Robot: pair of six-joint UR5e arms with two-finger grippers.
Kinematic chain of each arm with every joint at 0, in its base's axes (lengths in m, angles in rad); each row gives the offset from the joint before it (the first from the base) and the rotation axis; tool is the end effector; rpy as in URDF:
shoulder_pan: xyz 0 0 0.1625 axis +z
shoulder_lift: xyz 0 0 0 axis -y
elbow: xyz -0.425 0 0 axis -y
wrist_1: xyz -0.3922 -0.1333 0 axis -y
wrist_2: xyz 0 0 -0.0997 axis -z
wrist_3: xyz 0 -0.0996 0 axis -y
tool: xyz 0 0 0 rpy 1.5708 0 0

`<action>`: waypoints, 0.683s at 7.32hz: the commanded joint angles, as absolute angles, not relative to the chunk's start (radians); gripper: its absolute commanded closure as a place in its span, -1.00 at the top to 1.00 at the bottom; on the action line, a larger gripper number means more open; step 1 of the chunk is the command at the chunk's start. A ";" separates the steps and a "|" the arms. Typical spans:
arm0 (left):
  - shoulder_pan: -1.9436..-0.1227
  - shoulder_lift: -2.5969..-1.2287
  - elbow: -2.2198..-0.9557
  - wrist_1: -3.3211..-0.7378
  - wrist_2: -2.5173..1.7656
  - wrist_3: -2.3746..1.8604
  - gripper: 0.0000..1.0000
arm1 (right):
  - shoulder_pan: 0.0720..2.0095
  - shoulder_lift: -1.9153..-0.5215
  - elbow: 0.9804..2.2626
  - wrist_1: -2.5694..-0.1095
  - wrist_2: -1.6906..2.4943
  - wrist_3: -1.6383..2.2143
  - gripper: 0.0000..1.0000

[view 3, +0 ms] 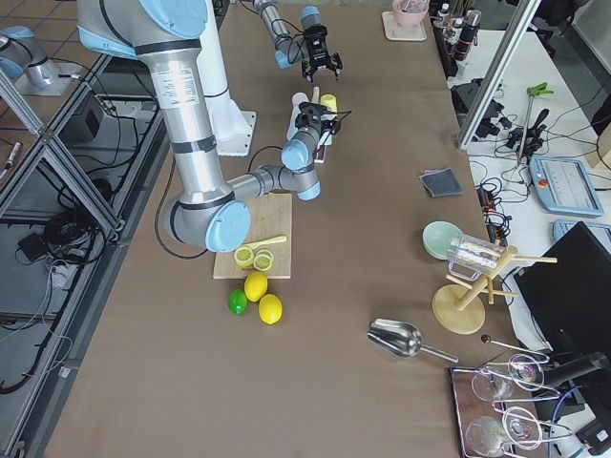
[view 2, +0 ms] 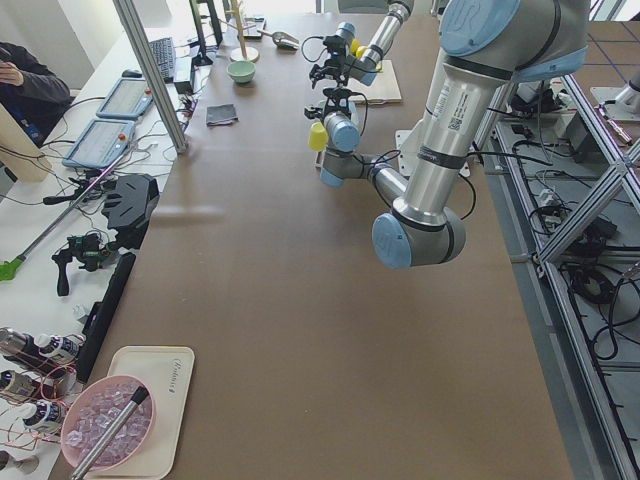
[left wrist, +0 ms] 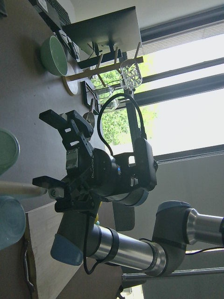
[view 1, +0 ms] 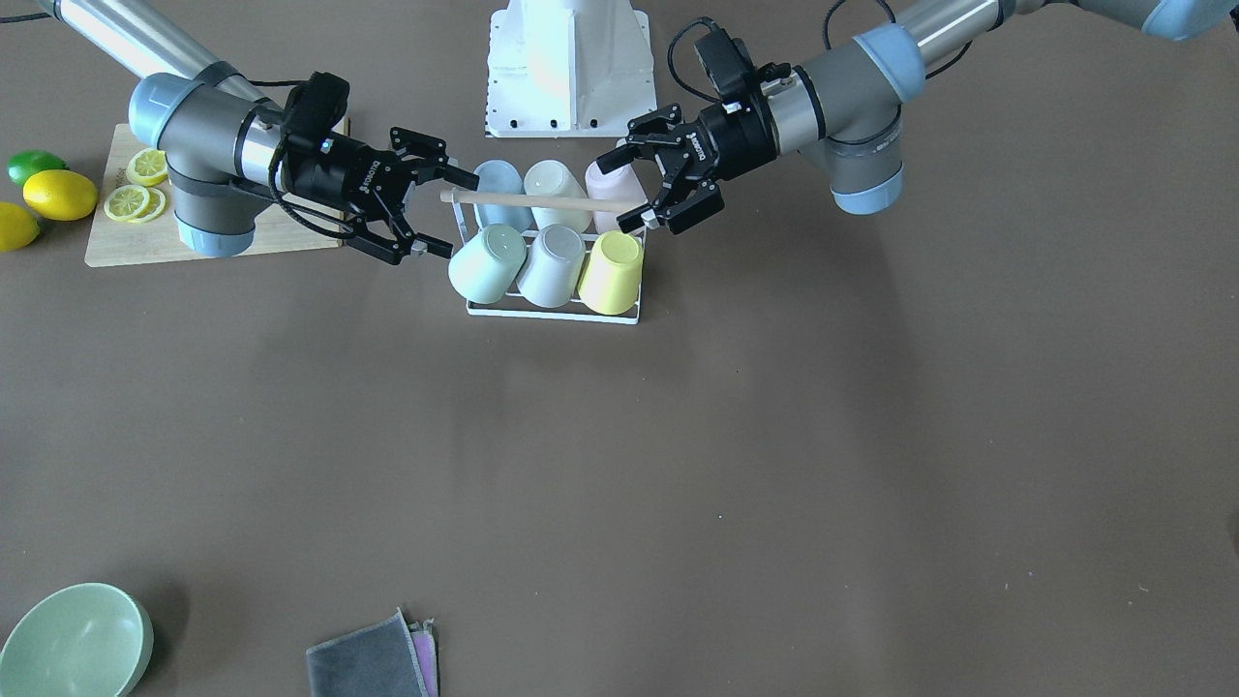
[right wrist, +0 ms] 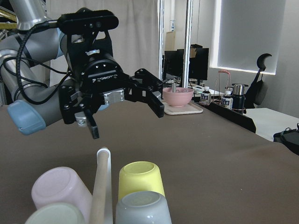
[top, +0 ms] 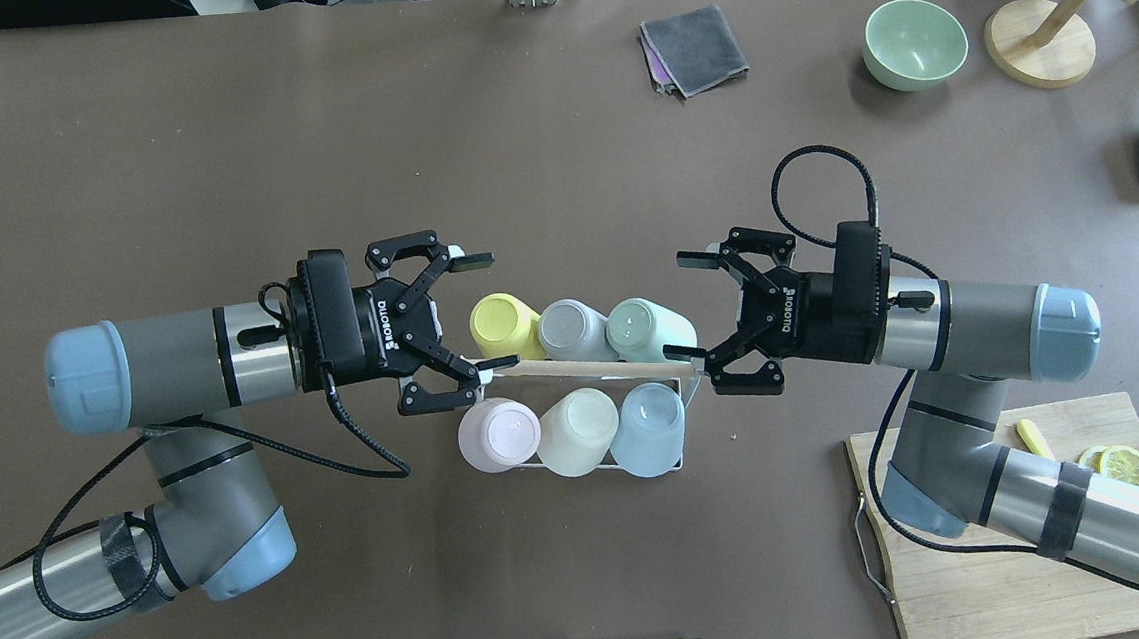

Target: Place cup on cup holder

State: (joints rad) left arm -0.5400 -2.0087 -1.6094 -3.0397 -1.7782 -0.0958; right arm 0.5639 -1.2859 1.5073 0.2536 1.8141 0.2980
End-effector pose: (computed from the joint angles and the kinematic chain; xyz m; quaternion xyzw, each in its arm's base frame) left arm 0.4420 -0.3965 0.2391 0.6639 0.4882 0.3288 0.4614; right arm -0.4000 -0.3823 0.3514 0.6349 -0.5647 -0.2766 0.4490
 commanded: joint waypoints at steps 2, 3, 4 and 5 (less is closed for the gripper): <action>-0.681 -1.941 -1.814 -2.438 -1.779 -0.087 0.97 | 0.778 -1.441 1.662 0.027 2.123 0.299 1.00; -0.724 -1.937 -1.848 -2.272 -1.781 -0.084 0.97 | 0.848 -1.492 1.713 -0.060 2.210 0.299 1.00; -0.751 -1.937 -1.861 -2.121 -1.779 -0.084 0.97 | 0.901 -1.546 1.757 -0.148 2.256 0.298 1.00; -0.779 -1.939 -1.862 -1.964 -1.778 -0.084 0.97 | 0.954 -1.590 1.785 -0.234 2.296 0.296 1.00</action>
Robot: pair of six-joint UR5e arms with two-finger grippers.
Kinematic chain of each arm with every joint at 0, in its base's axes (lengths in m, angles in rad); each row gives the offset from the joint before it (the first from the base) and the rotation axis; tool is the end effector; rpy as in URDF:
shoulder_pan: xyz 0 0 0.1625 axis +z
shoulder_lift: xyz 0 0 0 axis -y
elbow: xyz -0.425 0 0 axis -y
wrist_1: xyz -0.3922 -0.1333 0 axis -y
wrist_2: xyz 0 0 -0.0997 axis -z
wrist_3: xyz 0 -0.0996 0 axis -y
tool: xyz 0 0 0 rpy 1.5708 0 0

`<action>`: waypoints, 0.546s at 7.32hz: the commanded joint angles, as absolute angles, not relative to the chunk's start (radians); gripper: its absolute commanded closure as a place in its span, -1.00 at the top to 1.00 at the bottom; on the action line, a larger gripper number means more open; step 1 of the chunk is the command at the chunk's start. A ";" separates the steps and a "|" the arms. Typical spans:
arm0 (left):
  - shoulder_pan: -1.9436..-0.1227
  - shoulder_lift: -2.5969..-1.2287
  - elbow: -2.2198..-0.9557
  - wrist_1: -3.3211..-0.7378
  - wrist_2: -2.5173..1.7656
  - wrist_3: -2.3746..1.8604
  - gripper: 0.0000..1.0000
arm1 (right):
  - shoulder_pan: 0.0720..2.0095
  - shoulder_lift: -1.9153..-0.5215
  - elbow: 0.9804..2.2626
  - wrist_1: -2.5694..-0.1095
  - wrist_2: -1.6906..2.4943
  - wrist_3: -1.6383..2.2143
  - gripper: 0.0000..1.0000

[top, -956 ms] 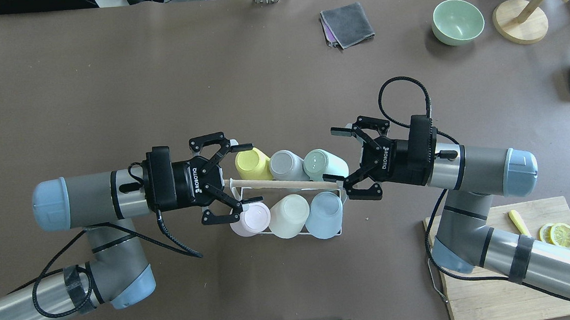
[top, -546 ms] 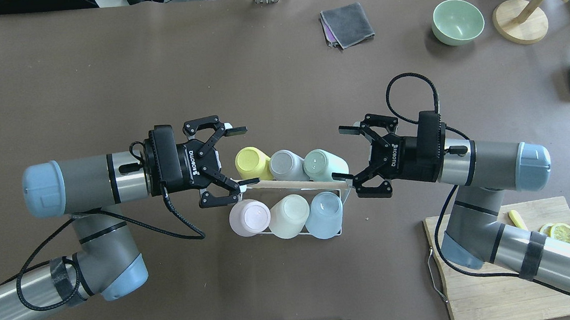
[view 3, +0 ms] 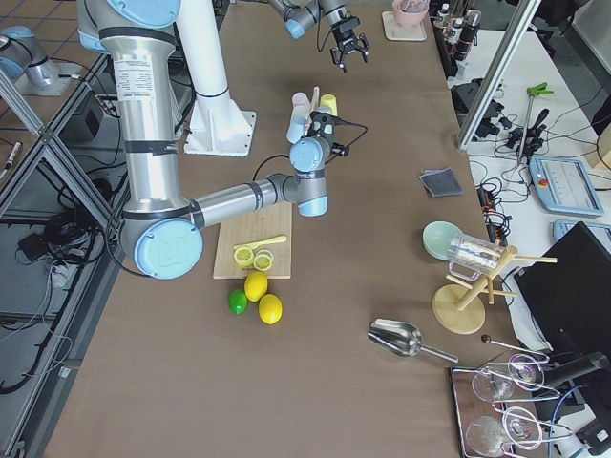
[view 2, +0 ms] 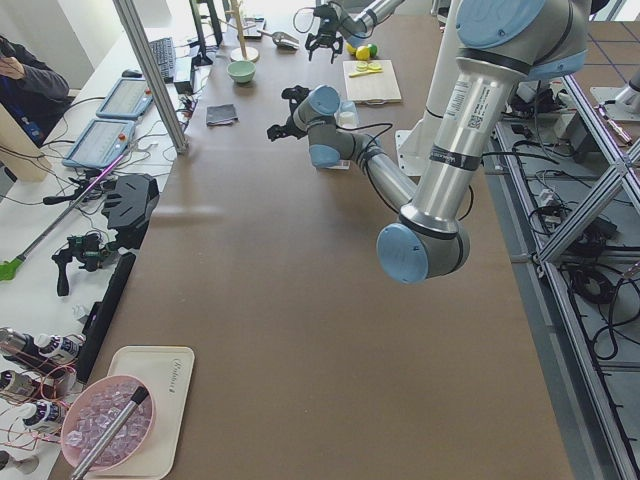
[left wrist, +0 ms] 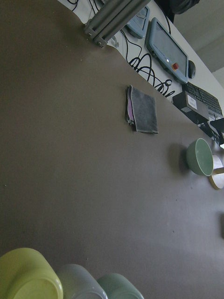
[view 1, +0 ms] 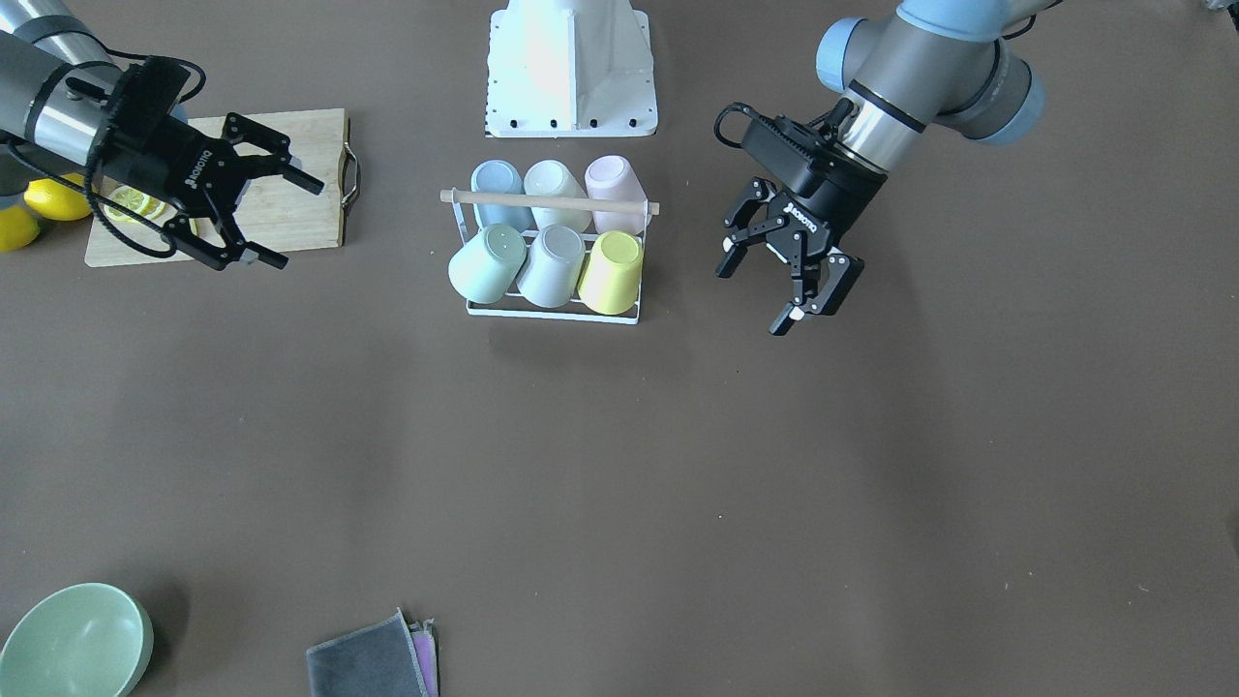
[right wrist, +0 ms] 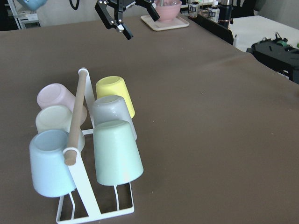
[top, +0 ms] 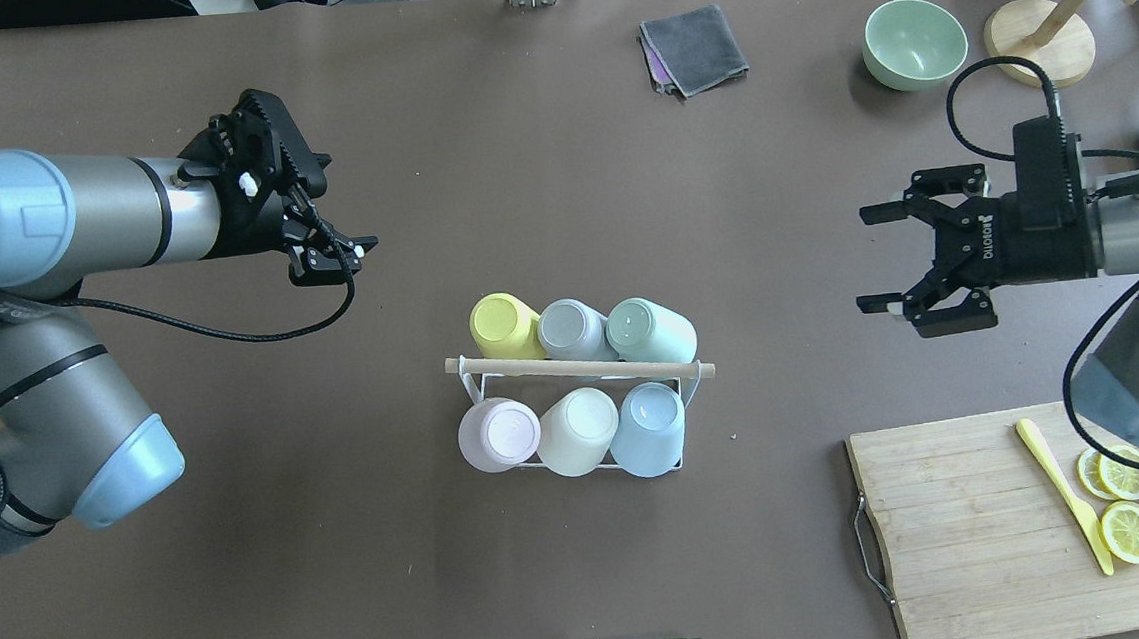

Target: Place cup on cup holder

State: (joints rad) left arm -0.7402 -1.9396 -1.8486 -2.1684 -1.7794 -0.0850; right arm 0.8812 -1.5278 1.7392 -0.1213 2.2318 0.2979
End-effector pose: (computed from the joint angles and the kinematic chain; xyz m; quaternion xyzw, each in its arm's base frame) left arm 0.3600 -0.4815 0.2595 0.4825 0.3321 0.3509 0.7306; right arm -0.2440 -0.4093 0.3984 0.5111 -0.5237 -0.3592 0.5792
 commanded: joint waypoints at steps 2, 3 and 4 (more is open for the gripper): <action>-0.825 -1.939 -1.879 -1.645 -1.770 -0.087 0.97 | 1.069 -1.644 1.805 -0.409 2.376 0.290 1.00; -0.856 -1.939 -1.884 -1.521 -1.770 -0.089 0.97 | 1.118 -1.676 1.828 -0.536 2.423 0.281 1.00; -0.882 -1.937 -1.884 -1.470 -1.773 -0.098 0.97 | 1.161 -1.707 1.860 -0.655 2.437 0.279 1.00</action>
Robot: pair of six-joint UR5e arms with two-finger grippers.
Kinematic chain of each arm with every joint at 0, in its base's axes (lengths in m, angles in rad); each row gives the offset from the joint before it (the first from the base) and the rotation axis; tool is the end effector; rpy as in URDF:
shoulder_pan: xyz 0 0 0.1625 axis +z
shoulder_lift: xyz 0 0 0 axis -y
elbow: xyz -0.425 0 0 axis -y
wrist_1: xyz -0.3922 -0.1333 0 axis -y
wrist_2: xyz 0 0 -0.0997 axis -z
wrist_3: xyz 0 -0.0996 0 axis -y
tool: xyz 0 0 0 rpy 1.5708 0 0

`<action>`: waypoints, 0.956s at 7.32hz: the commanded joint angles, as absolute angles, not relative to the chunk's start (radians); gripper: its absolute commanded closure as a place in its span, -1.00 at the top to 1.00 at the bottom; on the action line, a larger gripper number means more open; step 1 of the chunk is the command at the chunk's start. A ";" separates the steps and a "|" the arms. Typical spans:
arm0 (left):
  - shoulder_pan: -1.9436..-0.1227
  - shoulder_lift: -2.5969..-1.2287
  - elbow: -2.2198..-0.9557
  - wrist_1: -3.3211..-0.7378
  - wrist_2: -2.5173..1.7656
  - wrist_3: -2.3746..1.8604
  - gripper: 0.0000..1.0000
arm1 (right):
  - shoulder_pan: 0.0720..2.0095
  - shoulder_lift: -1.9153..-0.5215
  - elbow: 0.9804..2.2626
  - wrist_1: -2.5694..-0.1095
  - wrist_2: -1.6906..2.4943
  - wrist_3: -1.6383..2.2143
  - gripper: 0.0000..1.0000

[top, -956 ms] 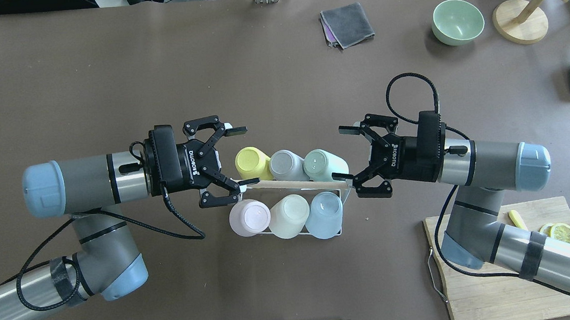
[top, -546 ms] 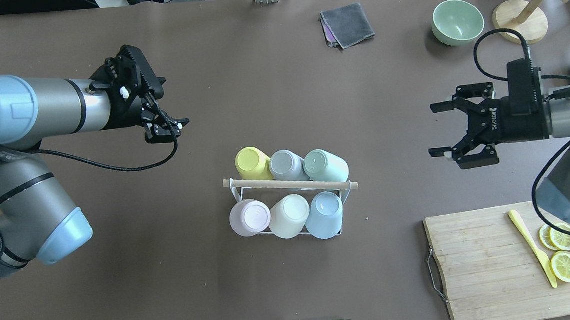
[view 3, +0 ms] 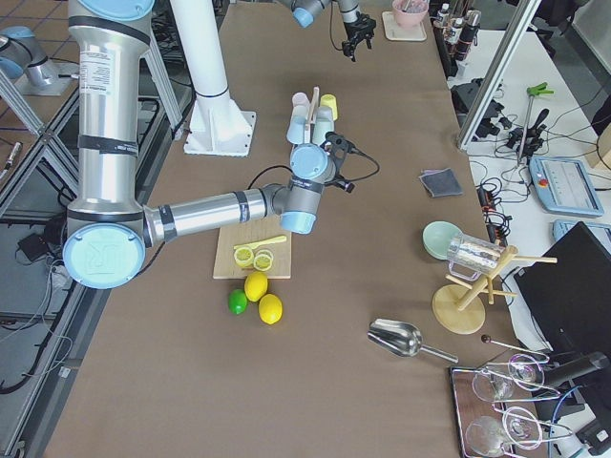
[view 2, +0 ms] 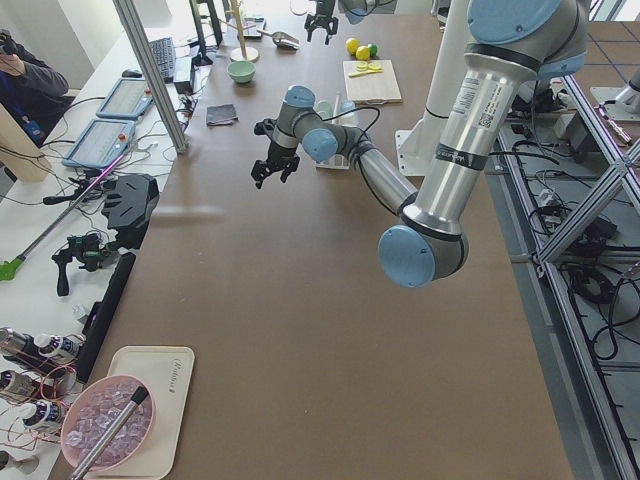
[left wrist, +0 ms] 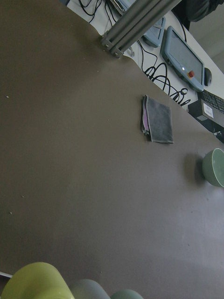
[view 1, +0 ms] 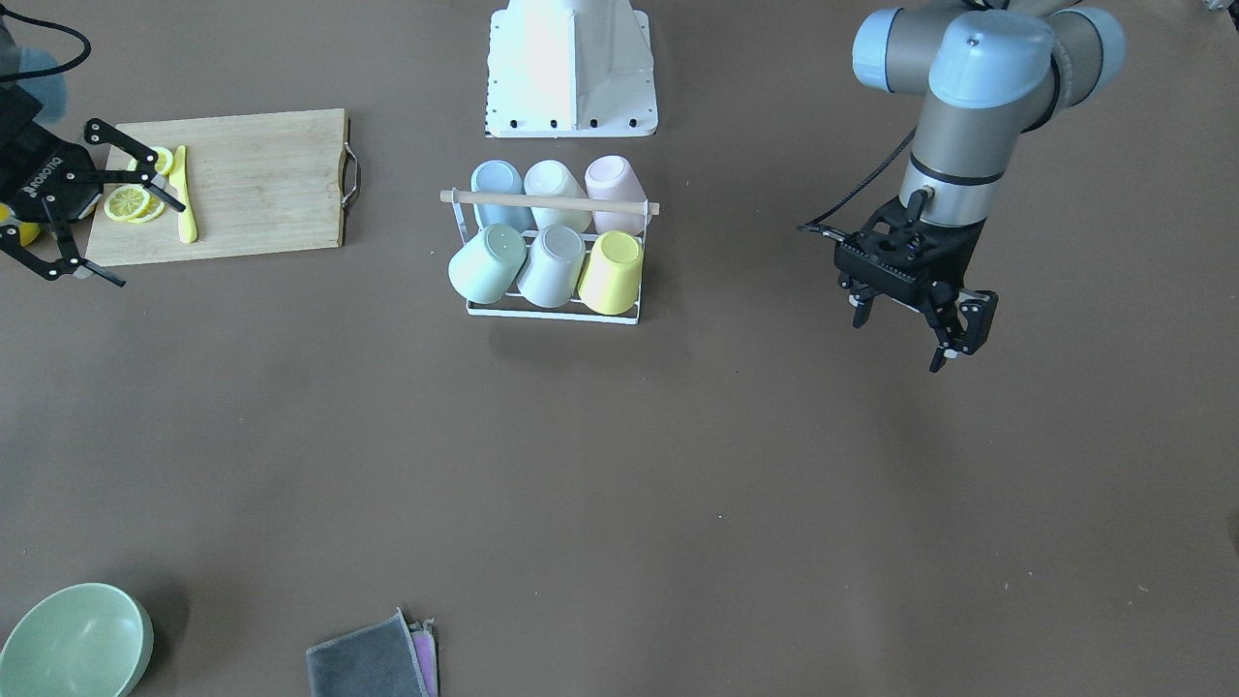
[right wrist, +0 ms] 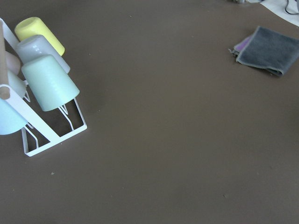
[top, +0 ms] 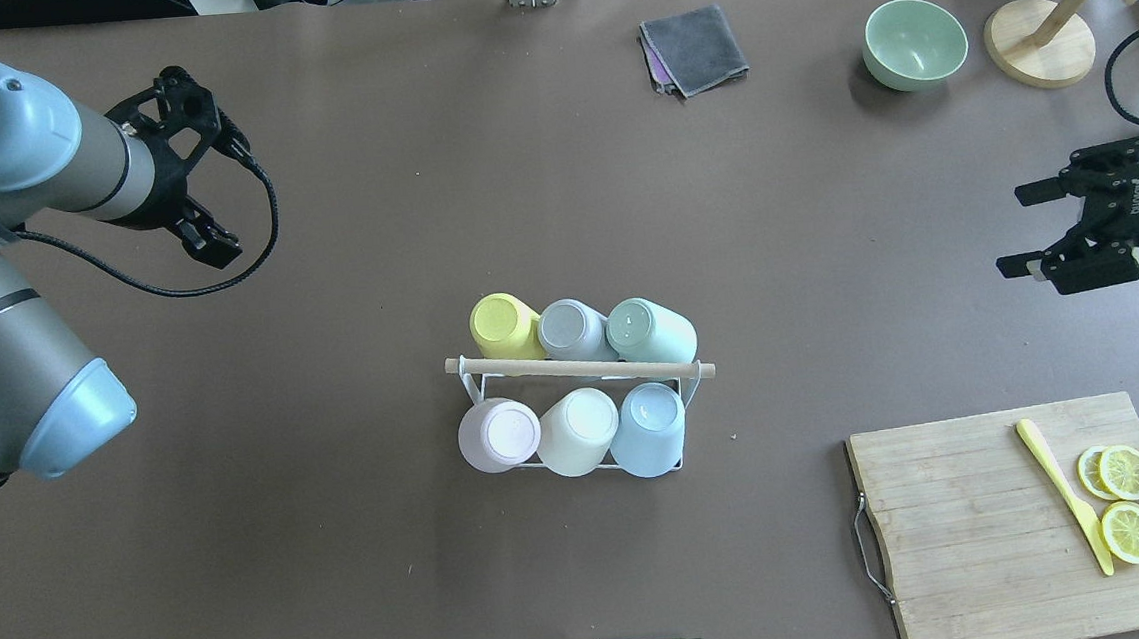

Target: Place cup on cup holder

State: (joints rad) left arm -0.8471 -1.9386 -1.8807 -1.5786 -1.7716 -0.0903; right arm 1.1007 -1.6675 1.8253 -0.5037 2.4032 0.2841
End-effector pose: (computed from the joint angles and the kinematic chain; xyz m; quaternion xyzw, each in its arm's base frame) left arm 0.3105 -0.5227 0.3256 0.2697 0.2191 0.3238 0.8800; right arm -0.1476 -0.4221 0.4528 0.3670 -0.5012 -0.3009 0.7236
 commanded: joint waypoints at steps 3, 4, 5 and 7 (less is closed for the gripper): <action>-0.910 -1.869 -1.878 -1.480 -1.866 -0.319 0.97 | 1.264 -1.775 1.933 -1.044 2.387 0.278 1.00; -0.967 -1.847 -1.876 -1.480 -1.943 -0.321 0.97 | 1.297 -1.776 1.934 -1.181 2.332 0.279 1.00; -1.033 -1.810 -1.876 -1.477 -2.026 -0.321 0.97 | 1.305 -1.776 1.934 -1.301 2.272 0.284 1.00; -1.185 -1.720 -1.881 -1.476 -2.122 -0.318 0.97 | 1.376 -1.772 1.933 -1.499 2.264 0.281 1.00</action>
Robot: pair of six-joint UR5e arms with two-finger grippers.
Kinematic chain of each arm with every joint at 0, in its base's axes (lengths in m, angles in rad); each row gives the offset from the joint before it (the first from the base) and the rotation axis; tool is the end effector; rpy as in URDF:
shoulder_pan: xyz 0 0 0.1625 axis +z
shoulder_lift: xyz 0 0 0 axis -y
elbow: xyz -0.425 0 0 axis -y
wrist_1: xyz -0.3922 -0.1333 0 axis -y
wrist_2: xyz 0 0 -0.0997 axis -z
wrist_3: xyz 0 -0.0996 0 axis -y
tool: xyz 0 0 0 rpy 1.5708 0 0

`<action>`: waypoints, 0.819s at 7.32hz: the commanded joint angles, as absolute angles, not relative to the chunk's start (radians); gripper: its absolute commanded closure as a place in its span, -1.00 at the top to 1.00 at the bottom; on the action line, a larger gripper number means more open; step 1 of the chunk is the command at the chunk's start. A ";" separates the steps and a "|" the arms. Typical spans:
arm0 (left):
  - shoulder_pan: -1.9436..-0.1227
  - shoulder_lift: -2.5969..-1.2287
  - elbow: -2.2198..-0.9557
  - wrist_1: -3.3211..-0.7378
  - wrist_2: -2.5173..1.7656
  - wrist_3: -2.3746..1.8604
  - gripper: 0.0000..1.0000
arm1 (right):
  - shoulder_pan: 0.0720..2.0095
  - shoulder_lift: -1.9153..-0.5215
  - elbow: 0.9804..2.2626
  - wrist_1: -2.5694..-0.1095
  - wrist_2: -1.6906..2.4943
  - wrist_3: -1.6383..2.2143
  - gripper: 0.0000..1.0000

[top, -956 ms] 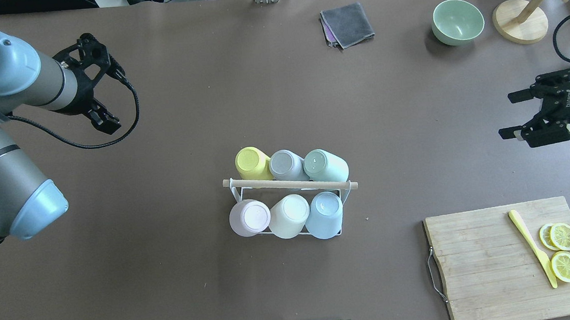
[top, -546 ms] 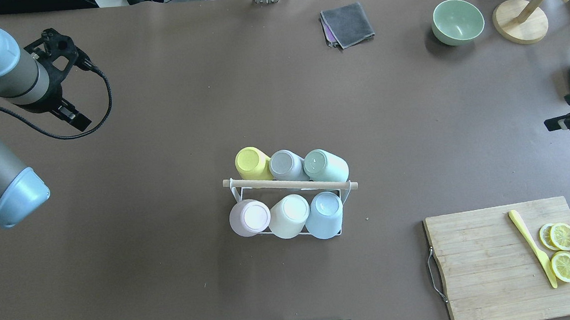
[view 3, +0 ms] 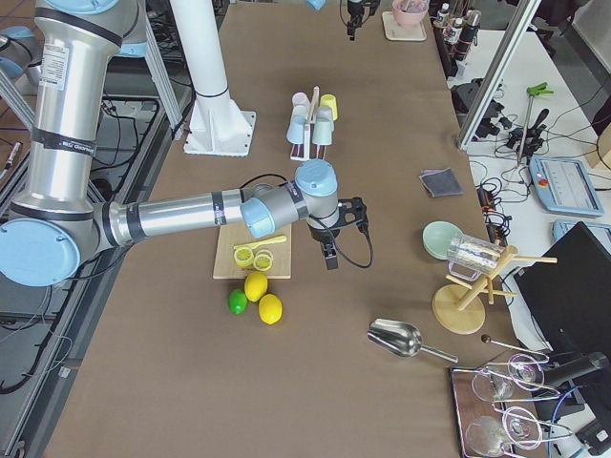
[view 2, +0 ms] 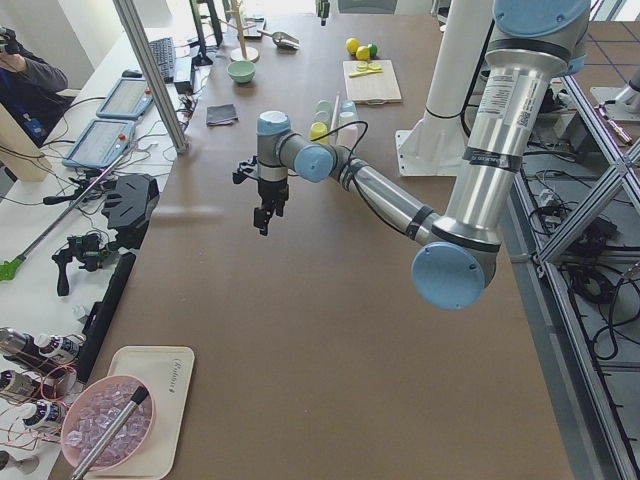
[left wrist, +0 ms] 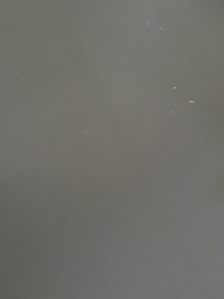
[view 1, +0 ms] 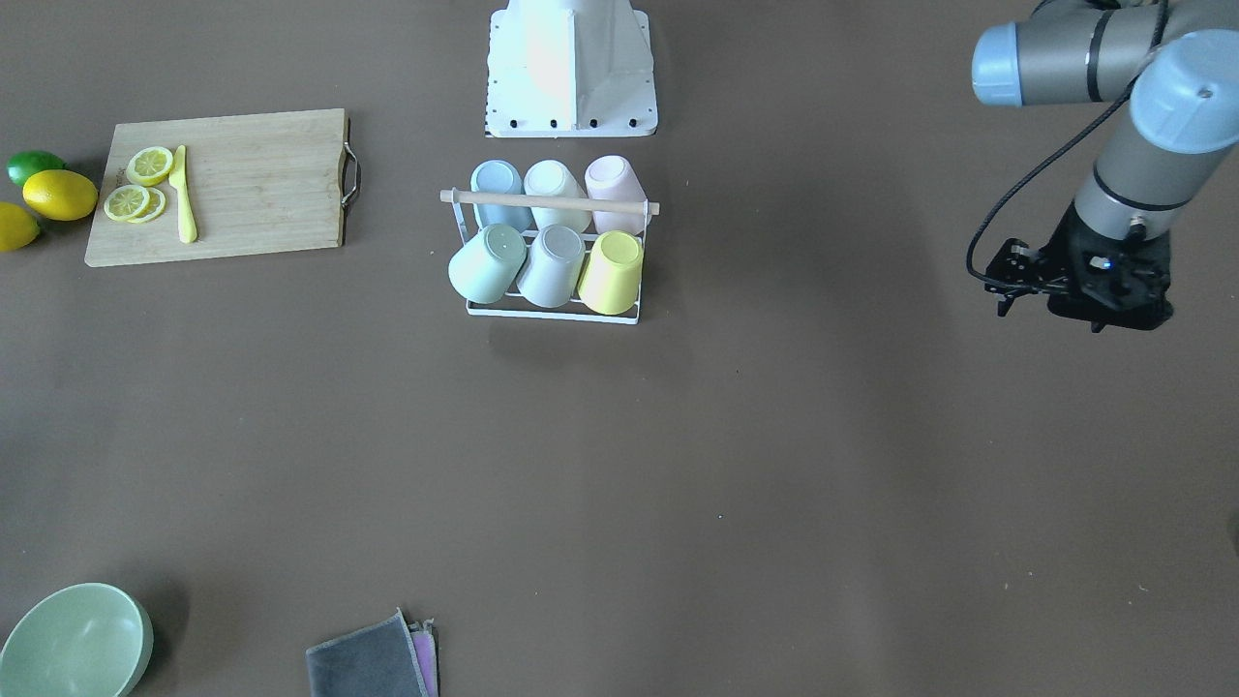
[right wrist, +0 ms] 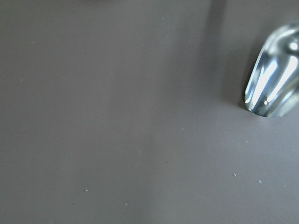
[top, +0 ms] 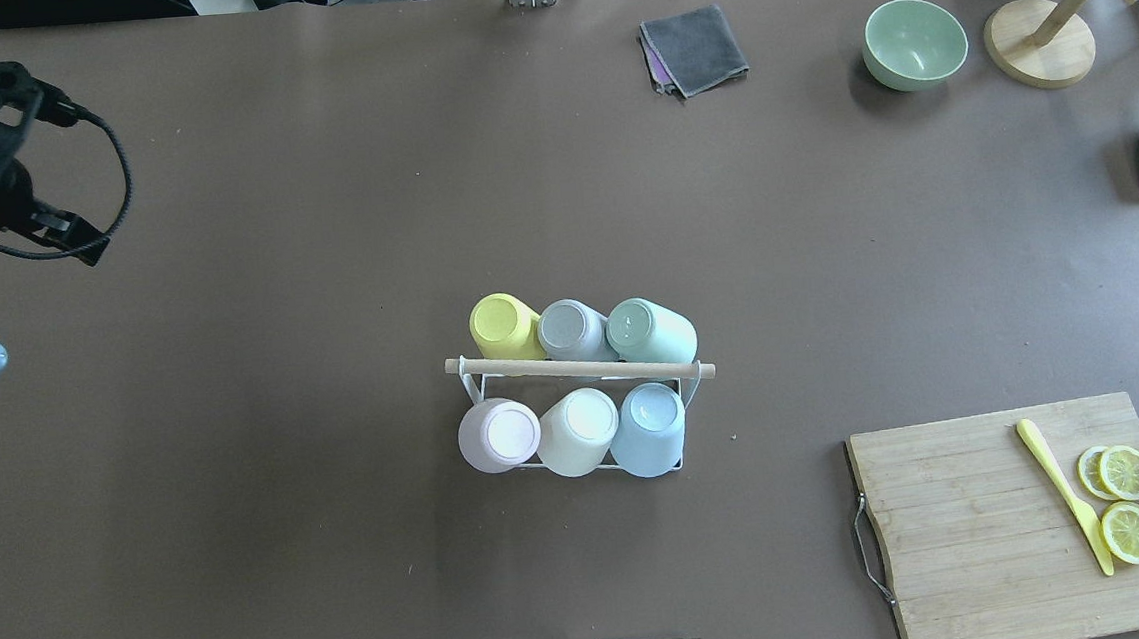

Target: Place cup on cup holder

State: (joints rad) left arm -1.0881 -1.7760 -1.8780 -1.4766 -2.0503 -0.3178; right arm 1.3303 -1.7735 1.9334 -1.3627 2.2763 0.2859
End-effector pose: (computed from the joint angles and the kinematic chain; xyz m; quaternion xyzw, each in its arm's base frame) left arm 0.1804 -0.5325 0.4266 0.0952 0.2925 0.1274 0.9429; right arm -0.0338 -0.4262 0.5512 0.0774 -0.3726 -0.0423 0.9238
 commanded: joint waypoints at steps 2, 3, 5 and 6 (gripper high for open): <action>-1.334 -1.634 -1.881 -1.474 -2.260 -0.319 0.97 | 1.484 -1.773 1.907 -1.661 2.289 0.240 1.00; -1.426 -1.588 -1.881 -1.474 -2.311 -0.318 0.97 | 1.568 -1.769 1.866 -1.733 2.292 0.154 1.00; -1.524 -1.545 -1.884 -1.473 -2.348 -0.316 0.97 | 1.649 -1.761 1.832 -1.880 2.357 0.126 1.00; -1.552 -1.537 -1.882 -1.471 -2.361 -0.316 0.97 | 1.657 -1.717 1.830 -1.947 2.368 0.129 1.00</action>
